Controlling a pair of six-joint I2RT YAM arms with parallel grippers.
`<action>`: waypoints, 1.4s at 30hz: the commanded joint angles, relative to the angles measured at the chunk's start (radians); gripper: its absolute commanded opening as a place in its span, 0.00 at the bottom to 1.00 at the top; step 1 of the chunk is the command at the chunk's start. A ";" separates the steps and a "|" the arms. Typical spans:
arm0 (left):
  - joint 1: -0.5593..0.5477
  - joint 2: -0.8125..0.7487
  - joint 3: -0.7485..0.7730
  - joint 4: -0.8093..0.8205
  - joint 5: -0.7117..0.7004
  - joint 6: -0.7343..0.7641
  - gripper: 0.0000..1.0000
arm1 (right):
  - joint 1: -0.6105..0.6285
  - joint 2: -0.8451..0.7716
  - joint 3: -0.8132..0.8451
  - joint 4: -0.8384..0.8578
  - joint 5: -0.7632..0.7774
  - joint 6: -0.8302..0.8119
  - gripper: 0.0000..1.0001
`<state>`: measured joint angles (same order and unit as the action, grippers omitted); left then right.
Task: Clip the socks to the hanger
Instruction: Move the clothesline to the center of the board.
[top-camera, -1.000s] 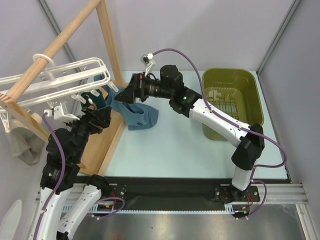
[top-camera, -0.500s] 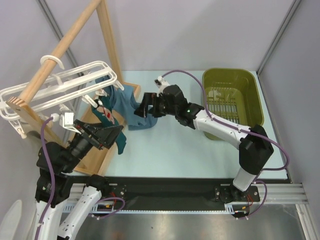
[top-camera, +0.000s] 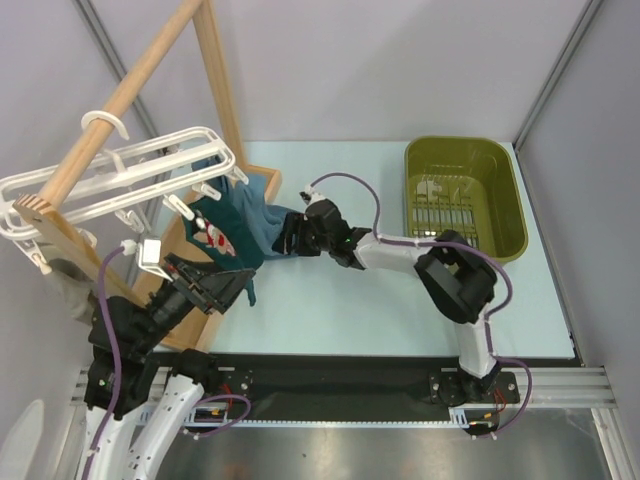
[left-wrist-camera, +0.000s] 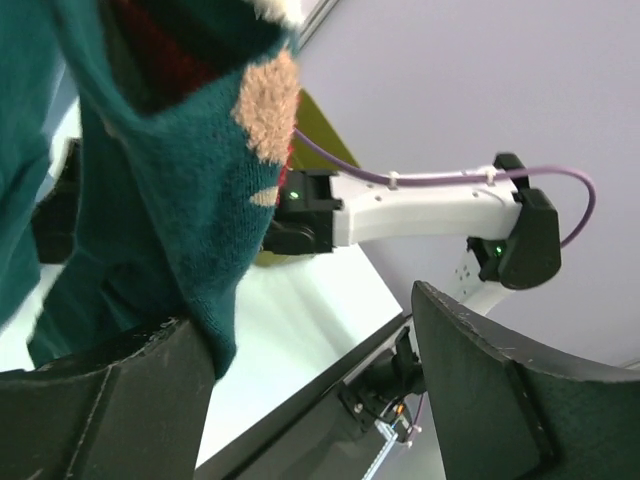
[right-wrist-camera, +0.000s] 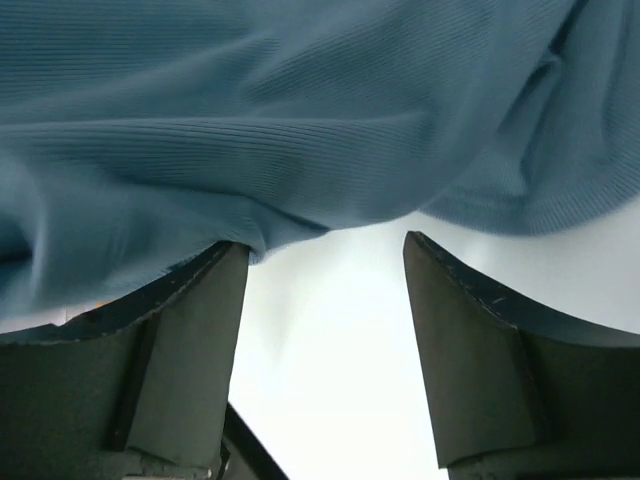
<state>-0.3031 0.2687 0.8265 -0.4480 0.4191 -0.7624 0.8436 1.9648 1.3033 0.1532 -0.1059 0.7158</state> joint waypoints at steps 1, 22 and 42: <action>0.002 -0.040 -0.053 -0.012 0.087 -0.034 0.78 | 0.008 0.095 0.111 0.109 -0.018 0.022 0.67; 0.001 -0.068 -0.133 0.164 0.400 -0.018 0.77 | 0.002 0.623 0.747 0.114 -0.129 0.163 0.61; 0.002 0.125 0.003 -0.006 0.186 0.148 0.82 | -0.063 0.399 0.645 -0.013 -0.186 0.119 0.88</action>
<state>-0.2958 0.3569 0.7948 -0.2905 0.6254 -0.7147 0.8051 2.5275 1.9713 0.2081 -0.2794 0.8989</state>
